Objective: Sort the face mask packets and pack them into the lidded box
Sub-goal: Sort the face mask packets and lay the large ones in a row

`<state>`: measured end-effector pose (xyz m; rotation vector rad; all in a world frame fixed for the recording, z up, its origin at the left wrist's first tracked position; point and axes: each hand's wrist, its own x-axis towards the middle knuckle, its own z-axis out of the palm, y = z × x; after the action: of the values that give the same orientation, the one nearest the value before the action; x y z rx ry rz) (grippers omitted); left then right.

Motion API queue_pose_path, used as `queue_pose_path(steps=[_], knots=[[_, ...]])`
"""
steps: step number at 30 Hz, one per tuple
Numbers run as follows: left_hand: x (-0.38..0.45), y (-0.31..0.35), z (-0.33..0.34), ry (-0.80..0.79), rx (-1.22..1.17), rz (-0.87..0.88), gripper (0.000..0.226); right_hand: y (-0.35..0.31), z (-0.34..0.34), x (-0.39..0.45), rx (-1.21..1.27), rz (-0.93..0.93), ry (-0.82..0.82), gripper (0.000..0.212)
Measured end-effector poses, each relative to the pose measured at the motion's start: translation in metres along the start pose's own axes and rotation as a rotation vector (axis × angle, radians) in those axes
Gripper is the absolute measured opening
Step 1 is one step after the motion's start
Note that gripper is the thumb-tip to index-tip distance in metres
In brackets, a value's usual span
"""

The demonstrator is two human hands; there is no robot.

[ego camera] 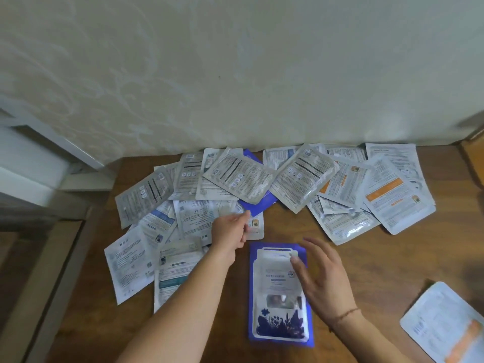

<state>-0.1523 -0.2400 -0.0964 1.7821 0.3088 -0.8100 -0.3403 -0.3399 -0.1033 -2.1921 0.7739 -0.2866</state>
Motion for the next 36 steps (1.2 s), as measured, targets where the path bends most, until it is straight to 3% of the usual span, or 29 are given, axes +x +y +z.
queue_pose_path(steps=[6,10,14,17,23,26,28,29,33,36], knots=[[0.011,0.008,0.013,-0.020,-0.006,-0.052,0.015,-0.016,0.003,0.039,0.082,-0.019,0.006,0.030],[0.007,0.011,0.005,-0.066,-0.072,-0.047,0.017,-0.024,0.008,0.049,0.274,0.221,-0.063,0.027],[-0.015,0.004,-0.020,-0.185,-0.166,-0.086,0.016,-0.043,0.027,0.068,1.198,0.797,-0.287,0.034],[-0.034,-0.008,-0.039,-0.264,-0.135,-0.103,0.016,-0.055,0.042,0.076,1.451,0.895,-0.317,0.037],[-0.047,-0.019,-0.056,-0.262,-0.009,-0.066,0.013,-0.058,0.059,0.070,1.478,0.883,-0.229,0.032],[-0.051,-0.021,-0.061,-0.027,0.028,0.085,0.005,-0.060,0.048,0.060,1.470,0.844,-0.225,0.029],[-0.062,-0.020,-0.060,0.140,-0.068,0.246,0.013,-0.057,0.035,0.046,1.455,0.839,-0.217,0.028],[-0.069,-0.020,-0.057,0.151,-0.130,0.308,0.015,-0.054,0.029,0.038,1.436,0.837,-0.213,0.028],[-0.085,-0.030,-0.035,-0.117,-0.114,0.324,0.019,-0.045,0.005,0.010,1.352,0.832,-0.188,0.025],[-0.079,-0.033,-0.027,-0.204,-0.046,0.236,0.018,-0.043,-0.002,0.000,1.282,0.785,-0.190,0.025]])
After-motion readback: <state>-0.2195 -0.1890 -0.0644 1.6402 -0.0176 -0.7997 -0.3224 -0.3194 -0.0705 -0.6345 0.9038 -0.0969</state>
